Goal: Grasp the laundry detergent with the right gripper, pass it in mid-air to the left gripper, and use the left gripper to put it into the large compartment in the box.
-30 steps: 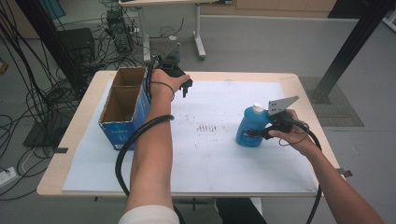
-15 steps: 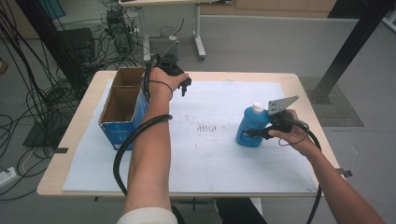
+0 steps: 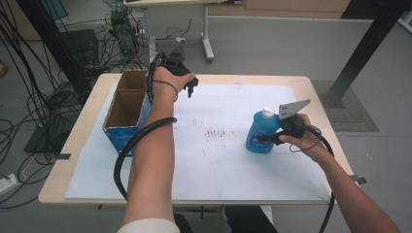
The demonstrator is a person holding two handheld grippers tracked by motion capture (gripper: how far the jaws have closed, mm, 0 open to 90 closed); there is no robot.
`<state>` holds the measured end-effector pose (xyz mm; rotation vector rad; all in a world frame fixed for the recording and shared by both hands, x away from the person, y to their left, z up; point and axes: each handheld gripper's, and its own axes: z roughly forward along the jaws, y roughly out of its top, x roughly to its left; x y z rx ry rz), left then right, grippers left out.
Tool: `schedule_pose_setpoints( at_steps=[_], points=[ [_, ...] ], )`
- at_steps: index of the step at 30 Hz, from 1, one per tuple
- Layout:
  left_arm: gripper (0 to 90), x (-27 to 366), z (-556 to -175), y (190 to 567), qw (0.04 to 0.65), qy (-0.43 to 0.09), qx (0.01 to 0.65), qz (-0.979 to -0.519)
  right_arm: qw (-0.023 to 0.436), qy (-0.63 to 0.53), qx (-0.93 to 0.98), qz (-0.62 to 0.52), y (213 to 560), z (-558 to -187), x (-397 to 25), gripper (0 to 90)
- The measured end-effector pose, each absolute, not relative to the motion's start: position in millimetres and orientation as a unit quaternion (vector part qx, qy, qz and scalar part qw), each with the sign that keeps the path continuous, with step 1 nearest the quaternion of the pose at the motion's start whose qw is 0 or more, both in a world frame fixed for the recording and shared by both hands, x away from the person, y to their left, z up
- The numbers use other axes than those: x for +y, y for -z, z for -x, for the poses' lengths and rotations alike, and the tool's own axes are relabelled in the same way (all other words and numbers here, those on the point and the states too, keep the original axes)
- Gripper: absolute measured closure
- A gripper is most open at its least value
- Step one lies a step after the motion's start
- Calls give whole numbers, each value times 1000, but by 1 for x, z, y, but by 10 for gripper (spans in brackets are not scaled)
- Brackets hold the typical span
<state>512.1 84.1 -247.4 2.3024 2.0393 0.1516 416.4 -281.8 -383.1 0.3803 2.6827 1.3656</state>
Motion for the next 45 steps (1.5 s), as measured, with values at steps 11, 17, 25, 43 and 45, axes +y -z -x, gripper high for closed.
schedule_pose_setpoints(
  at_steps=[11, 17, 25, 43, 45],
  points=[
    [60, 84, -507, 231, 33, -53, 642, -764, 50, -453, 876, -158, 361, -417, -284, 433],
    [61, 78, -501, 216, 29, -59, 610, -790, 58, -447, 875, -177, 341, -418, -278, 434],
    [61, 64, -489, 189, 28, -69, 553, -830, 61, -447, 871, -194, 309, -424, -254, 435],
    [57, 73, -482, 134, 35, -80, 436, -896, 38, -438, 881, -172, 260, -473, -170, 434],
    [59, 74, -481, 128, 36, -82, 414, -906, 36, -439, 883, -165, 257, -478, -160, 434]
  ],
)
